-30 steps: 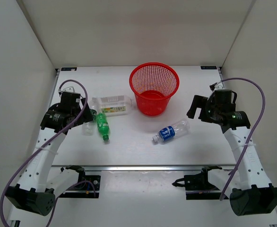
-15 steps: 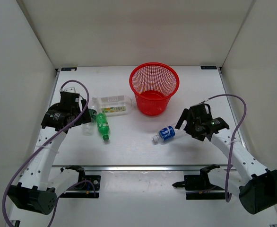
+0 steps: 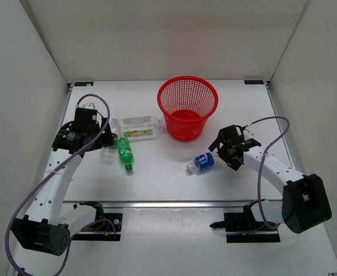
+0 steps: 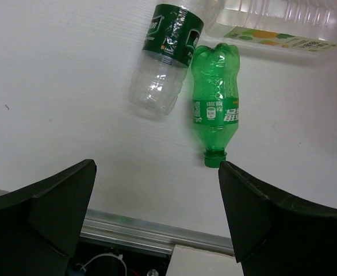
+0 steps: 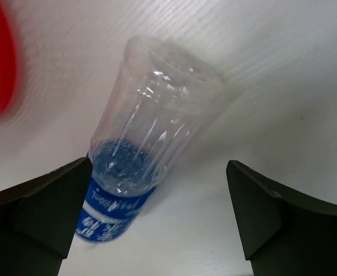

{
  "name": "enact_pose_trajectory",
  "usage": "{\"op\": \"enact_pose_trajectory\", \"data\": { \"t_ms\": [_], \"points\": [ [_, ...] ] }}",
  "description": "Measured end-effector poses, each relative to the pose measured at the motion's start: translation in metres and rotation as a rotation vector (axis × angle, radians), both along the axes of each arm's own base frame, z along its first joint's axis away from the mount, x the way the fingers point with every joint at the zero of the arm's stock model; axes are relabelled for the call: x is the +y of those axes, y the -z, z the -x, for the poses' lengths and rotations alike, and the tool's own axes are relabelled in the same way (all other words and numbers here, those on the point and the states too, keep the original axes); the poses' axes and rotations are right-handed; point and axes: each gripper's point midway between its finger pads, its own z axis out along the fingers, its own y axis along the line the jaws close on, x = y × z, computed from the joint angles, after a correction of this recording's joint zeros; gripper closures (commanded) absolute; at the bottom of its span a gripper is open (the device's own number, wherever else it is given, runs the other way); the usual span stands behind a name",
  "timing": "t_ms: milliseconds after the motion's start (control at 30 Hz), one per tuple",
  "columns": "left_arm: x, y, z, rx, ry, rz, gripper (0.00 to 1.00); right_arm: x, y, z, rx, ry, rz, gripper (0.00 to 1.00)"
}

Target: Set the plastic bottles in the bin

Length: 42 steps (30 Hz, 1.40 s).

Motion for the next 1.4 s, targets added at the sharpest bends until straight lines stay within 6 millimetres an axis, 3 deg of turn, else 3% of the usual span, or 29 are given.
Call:
{"op": "enact_pose_trajectory", "data": {
  "t_ms": [167, 300, 333, 433, 500, 633, 767, 833, 933, 1000, 1067, 1133, 1233, 1300, 1367, 1400],
  "points": [
    [-0.004, 0.004, 0.001, 0.007, 0.002, 0.018, 0.02, -0.002, 0.024, -0.01, 0.041, 0.017, 0.039, 0.01],
    [-0.009, 0.021, 0.008, 0.048, -0.003, 0.04, 0.02, -0.003, 0.042, -0.01, 0.088, 0.015, 0.063, 0.05],
    [-0.011, 0.025, 0.01, 0.06, -0.003, 0.041, 0.02, -0.003, 0.043, -0.01, 0.091, 0.016, 0.068, 0.09],
    [-0.012, 0.035, 0.015, 0.088, -0.012, 0.044, 0.01, -0.003, 0.041, -0.015, 0.073, 0.016, 0.072, 0.44],
    [-0.011, 0.04, 0.018, 0.098, -0.02, 0.046, 0.01, -0.004, 0.041, -0.017, 0.066, 0.016, 0.079, 0.61],
    [-0.015, 0.049, 0.022, 0.102, -0.025, 0.063, 0.01, -0.01, 0.028, -0.022, 0.049, 0.008, 0.107, 0.71],
    [-0.021, 0.063, 0.028, 0.129, -0.016, 0.085, 0.01, -0.031, -0.028, -0.043, -0.071, 0.018, 0.127, 0.77],
    [-0.023, 0.066, 0.029, 0.134, -0.012, 0.093, 0.02, -0.048, -0.079, -0.061, -0.188, 0.031, 0.151, 0.76],
    [-0.027, 0.066, 0.027, 0.123, -0.006, 0.113, 0.02, -0.067, -0.174, -0.09, -0.413, 0.027, 0.215, 0.73],
    [-0.03, 0.064, 0.023, 0.105, 0.0, 0.131, 0.01, -0.062, -0.24, -0.108, -0.578, -0.012, 0.258, 0.7],
    [-0.033, 0.063, 0.019, 0.092, 0.006, 0.145, 0.02, -0.042, -0.295, -0.123, -0.742, -0.085, 0.281, 0.69],
    [-0.036, 0.062, 0.017, 0.084, 0.01, 0.155, 0.01, -0.015, -0.331, -0.136, -0.862, -0.17, 0.297, 0.68],
    [-0.038, 0.06, 0.013, 0.068, 0.018, 0.165, 0.01, 0.027, -0.356, -0.164, -0.962, -0.277, 0.314, 0.6],
    [-0.04, 0.059, 0.011, 0.059, 0.02, 0.17, 0.02, 0.055, -0.35, -0.188, -0.983, -0.348, 0.309, 0.49],
    [-0.041, 0.059, 0.008, 0.052, 0.02, 0.174, 0.01, 0.073, -0.329, -0.211, -0.964, -0.402, 0.32, 0.19],
    [-0.042, 0.06, 0.007, 0.053, 0.021, 0.175, 0.02, 0.08, -0.315, -0.221, -0.944, -0.424, 0.329, 0.11]
  ]
}}
